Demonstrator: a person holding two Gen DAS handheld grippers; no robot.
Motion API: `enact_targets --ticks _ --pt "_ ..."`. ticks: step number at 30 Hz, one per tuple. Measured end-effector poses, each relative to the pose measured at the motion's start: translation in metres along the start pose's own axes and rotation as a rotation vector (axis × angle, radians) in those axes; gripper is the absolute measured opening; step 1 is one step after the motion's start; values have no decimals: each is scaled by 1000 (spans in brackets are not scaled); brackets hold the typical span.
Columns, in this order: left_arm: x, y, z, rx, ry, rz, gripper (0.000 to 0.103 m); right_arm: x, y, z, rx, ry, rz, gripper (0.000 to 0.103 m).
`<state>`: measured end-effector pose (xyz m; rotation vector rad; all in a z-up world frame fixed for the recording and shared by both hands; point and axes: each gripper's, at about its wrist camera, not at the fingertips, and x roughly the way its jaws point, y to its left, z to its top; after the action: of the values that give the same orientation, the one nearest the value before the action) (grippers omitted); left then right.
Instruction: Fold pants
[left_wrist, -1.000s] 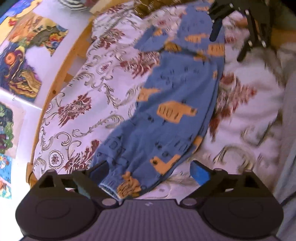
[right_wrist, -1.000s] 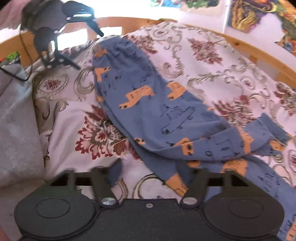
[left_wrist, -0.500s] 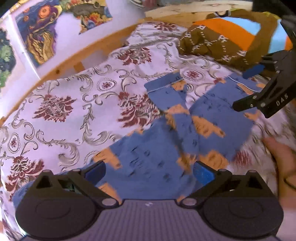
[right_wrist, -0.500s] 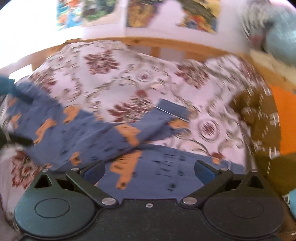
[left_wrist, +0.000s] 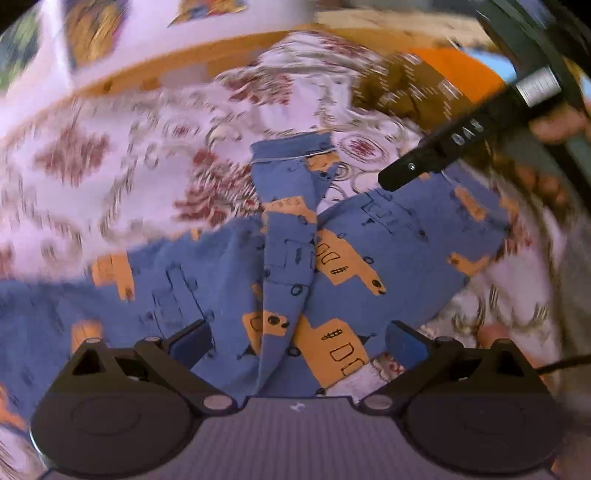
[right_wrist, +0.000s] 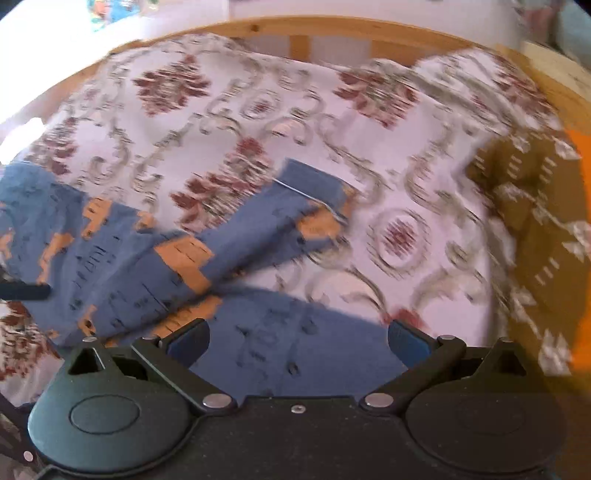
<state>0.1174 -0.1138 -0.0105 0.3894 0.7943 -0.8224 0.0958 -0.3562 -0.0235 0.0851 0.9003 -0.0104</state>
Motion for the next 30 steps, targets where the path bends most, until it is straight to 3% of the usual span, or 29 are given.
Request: enact_targets --ticks 3,7,10,12,15,17,20,26,30 --pt "4 19 0 -129 2 -32 93 14 -2 13 -28 -29 111 102" --pt "7 30 -2 -197 7 -50 76 38 9 38 -102 -23 131 102" --pt "12 33 -4 -212 23 -34 54 58 15 65 -73 -8 160 101" --pt "16 33 -5 -212 41 -22 42 71 19 80 -36 14 172 95" --pt "18 33 -6 -214 50 -12 30 91 32 97 -15 64 151 78" --pt "18 35 -6 -222 49 -18 27 103 43 103 -30 108 76 63" --pt "17 35 -6 -224 49 -16 23 116 53 107 -24 141 -19 53" --pt "15 32 -6 -209 42 -7 21 131 62 113 -9 154 -56 50" --pt "16 32 -6 -205 42 -4 20 144 67 117 -30 173 -134 50"
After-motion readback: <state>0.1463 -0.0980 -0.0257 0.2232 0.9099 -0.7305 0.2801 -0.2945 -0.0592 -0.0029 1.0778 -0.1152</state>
